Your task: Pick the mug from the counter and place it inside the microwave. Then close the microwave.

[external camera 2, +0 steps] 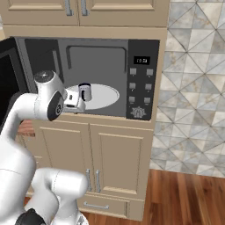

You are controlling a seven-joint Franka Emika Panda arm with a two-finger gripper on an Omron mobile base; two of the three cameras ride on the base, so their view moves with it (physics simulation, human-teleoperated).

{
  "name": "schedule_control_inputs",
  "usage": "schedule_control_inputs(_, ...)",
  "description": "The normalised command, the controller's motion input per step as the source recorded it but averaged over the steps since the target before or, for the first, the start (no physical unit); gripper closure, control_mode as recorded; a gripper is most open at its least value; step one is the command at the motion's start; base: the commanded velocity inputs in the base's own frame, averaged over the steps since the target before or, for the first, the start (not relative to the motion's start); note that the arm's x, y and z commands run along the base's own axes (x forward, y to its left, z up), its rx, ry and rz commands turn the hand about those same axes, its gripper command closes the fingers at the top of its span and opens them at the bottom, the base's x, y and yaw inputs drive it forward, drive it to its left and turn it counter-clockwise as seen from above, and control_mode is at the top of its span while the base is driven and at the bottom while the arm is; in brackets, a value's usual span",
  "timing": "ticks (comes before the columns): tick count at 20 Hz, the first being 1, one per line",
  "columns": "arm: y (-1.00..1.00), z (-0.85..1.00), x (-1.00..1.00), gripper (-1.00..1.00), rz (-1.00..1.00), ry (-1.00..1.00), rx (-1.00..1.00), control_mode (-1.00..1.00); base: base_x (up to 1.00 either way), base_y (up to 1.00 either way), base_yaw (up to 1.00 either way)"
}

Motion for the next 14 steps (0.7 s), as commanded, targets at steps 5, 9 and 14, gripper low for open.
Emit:
schedule_control_inputs(5, -0.01, 0.31, -0.57, -1.00, 0.00, -0.02, 0.00, -1.00, 0.00, 0.00, 0.00)
schedule_control_inputs(9, 0.00, 0.23, -0.52, -1.00, 0.01, -0.09, 0.00, -1.00, 0.00, 0.00, 0.00)
schedule_control_inputs(14, 0.00, 0.29, -0.55, -1.00, 0.02, -0.20, 0.00, -1.00, 0.00, 0.00, 0.00)
